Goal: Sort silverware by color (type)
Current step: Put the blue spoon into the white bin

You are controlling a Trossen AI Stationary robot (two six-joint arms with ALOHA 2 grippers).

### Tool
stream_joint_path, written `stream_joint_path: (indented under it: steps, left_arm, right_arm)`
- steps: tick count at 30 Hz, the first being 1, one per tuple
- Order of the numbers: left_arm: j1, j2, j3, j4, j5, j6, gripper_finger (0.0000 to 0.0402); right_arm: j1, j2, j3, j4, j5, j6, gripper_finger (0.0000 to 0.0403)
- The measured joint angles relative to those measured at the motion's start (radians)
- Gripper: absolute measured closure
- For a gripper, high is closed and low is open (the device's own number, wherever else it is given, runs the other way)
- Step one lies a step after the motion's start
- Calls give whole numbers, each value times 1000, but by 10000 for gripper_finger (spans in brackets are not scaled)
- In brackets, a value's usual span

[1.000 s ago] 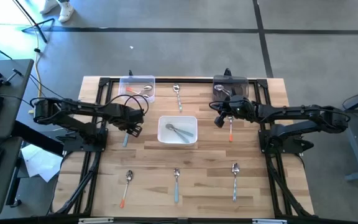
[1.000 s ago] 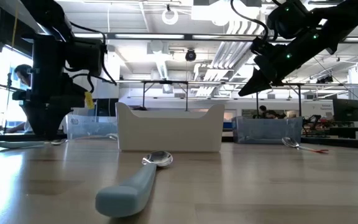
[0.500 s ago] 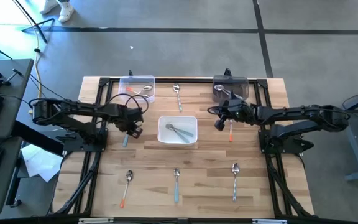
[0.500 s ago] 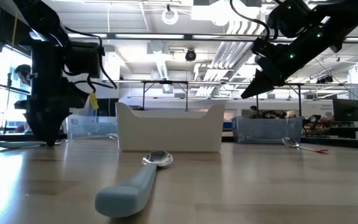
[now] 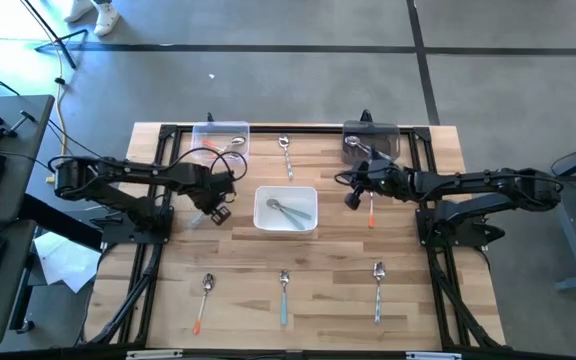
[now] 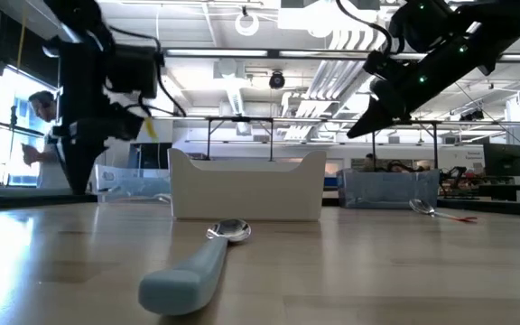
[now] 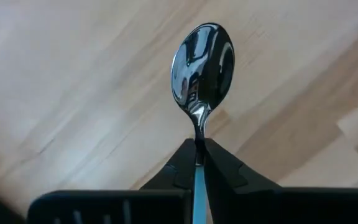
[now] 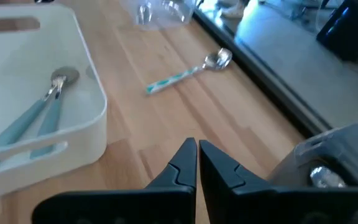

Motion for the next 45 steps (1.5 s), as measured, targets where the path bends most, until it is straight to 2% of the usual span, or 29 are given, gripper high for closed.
stream_joint_path:
  steps: [6,14,17,24,28,33,45]
  left_arm:
    - [-49,-1,166,-107,-92,18,396]
    - [-76,33,385,21,-82,108,400]
    - [-84,82,464,57,-108,164,401]
    - [-84,287,612,158,-55,325,401]
    - [-87,391,660,189,-14,358,401]
    - [-112,454,669,240,34,348,401]
    - [-141,560,670,306,29,331,401]
  right_arm:
    - [0,0,0,46,8,-28,401]
    - [0,0,0,57,11,-44,401]
    - [0,0,0,62,15,-50,401]
    - [0,0,0,91,17,-81,401]
    - [-9,0,0,99,16,-90,401]
    - [-35,0,0,92,17,-88,401]
    - [-41,0,0,86,14,-84,401]
